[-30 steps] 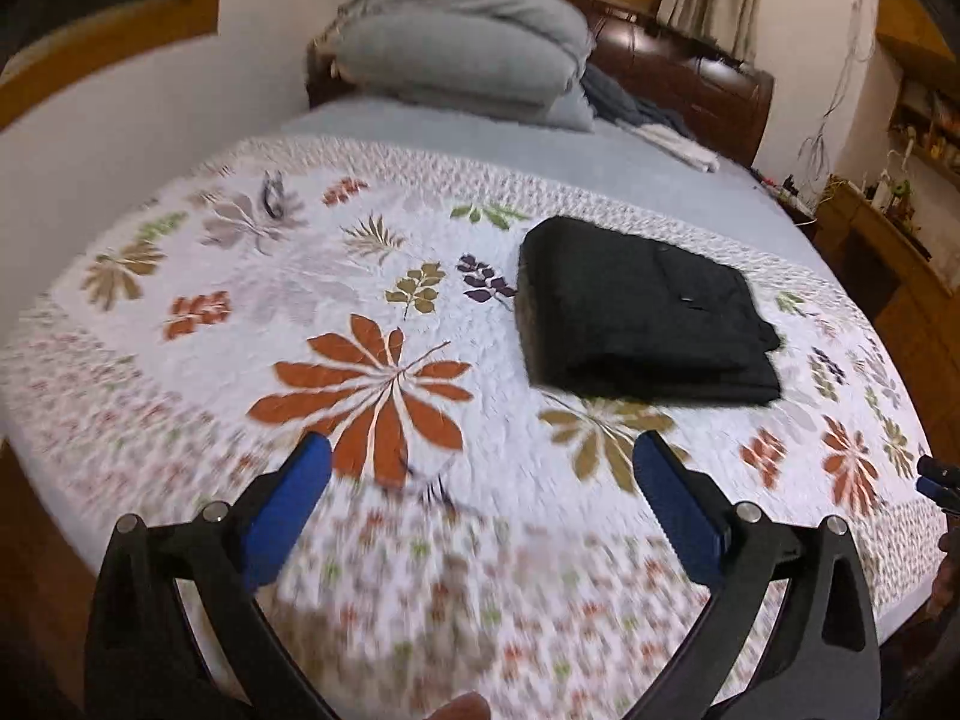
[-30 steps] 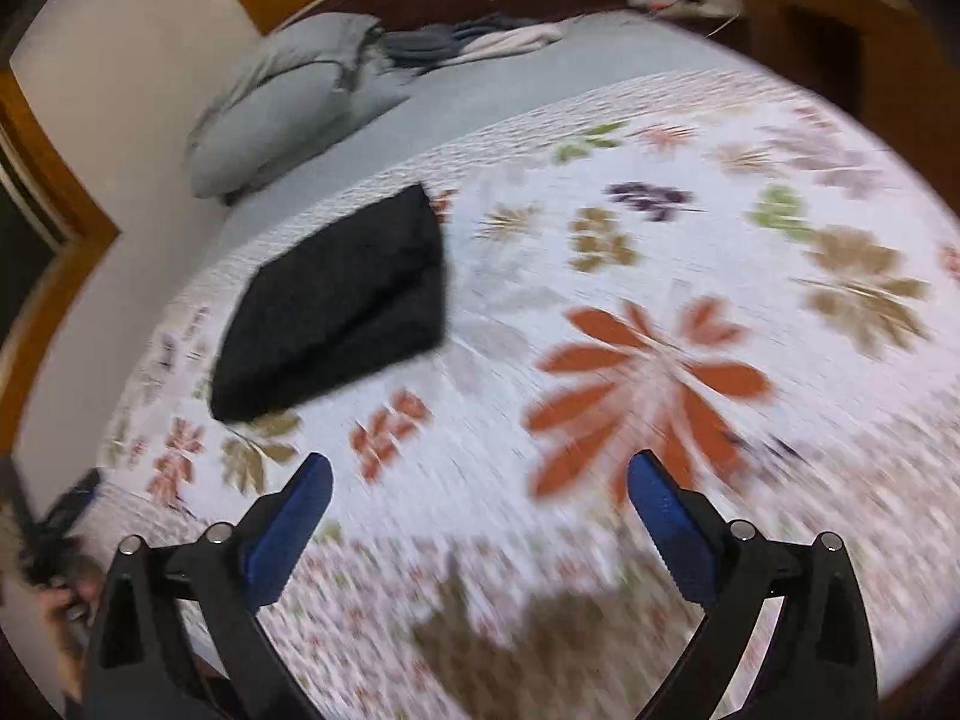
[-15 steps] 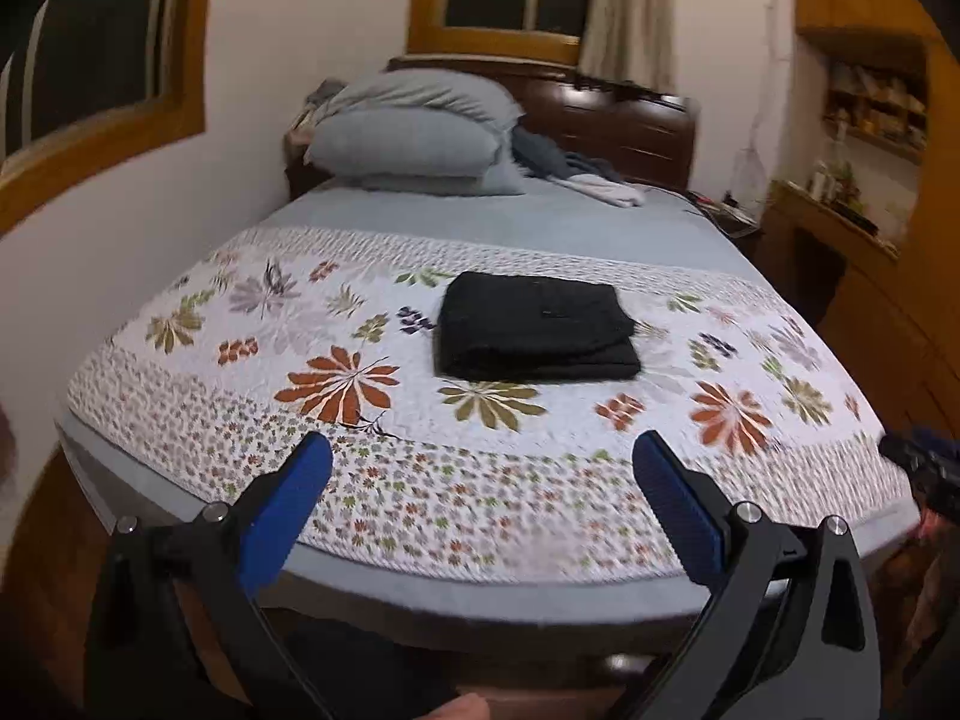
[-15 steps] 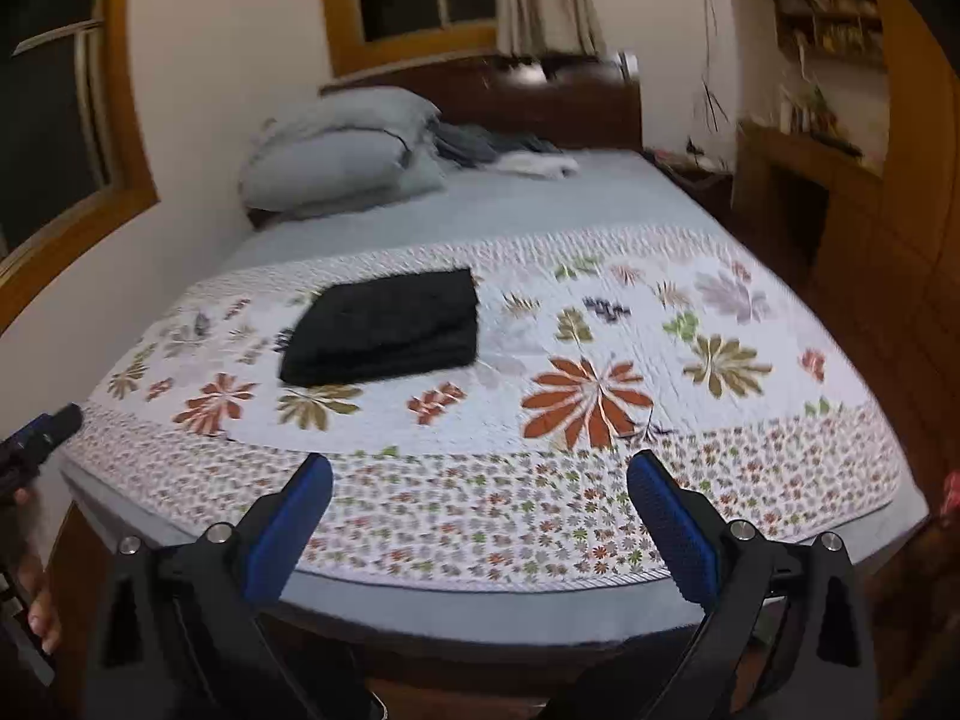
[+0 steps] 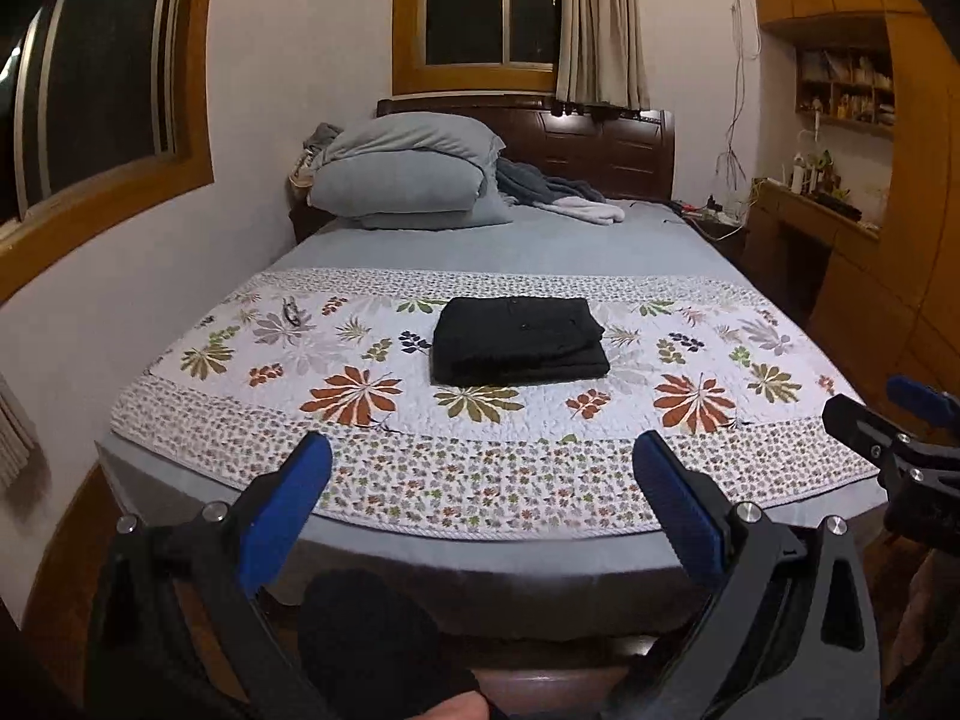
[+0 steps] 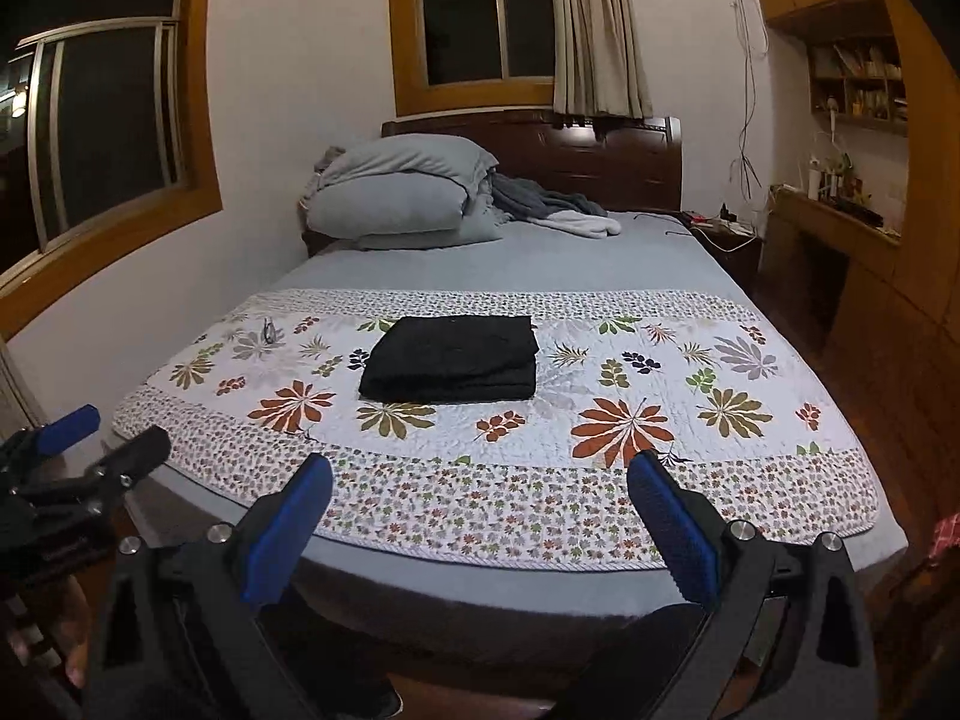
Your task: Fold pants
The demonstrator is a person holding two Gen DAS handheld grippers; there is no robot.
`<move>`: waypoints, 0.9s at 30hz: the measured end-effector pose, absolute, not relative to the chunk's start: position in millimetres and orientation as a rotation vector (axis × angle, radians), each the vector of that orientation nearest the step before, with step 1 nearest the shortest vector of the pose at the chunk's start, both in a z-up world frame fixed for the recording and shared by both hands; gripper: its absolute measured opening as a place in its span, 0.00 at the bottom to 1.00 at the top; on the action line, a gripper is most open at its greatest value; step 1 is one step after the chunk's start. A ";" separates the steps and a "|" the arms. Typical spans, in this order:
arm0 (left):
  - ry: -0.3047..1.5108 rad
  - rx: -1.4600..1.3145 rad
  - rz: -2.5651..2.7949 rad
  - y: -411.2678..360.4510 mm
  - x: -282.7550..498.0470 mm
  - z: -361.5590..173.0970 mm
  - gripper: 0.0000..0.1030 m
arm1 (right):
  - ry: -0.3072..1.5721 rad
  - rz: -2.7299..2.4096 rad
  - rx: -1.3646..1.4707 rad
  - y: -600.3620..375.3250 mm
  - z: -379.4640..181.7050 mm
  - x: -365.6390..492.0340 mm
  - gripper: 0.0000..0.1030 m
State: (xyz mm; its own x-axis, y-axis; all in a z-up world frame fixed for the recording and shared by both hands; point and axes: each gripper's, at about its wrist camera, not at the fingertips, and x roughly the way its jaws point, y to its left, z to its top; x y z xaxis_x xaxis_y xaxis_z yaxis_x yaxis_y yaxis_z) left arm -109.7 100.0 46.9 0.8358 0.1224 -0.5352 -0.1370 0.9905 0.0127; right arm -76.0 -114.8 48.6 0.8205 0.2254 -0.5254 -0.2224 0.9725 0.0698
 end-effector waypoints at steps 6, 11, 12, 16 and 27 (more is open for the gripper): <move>0.547 -0.052 0.158 100.7 -118.9 53.5 0.97 | 0.555 0.249 0.009 -111.5 56.6 -87.1 0.96; 0.552 -0.046 0.151 100.5 -125.6 56.1 0.97 | 0.547 0.255 0.004 -106.1 57.9 -92.4 0.96; 0.552 -0.042 0.154 100.7 -125.9 56.6 0.97 | 0.548 0.256 0.005 -105.4 57.9 -92.4 0.96; 0.543 -0.035 0.161 103.0 -128.8 57.5 0.97 | 0.550 0.261 0.005 -102.8 57.6 -92.7 0.96; 0.545 -0.069 0.111 106.7 -123.4 53.3 0.97 | 0.561 0.270 -0.009 -93.5 51.6 -86.6 0.96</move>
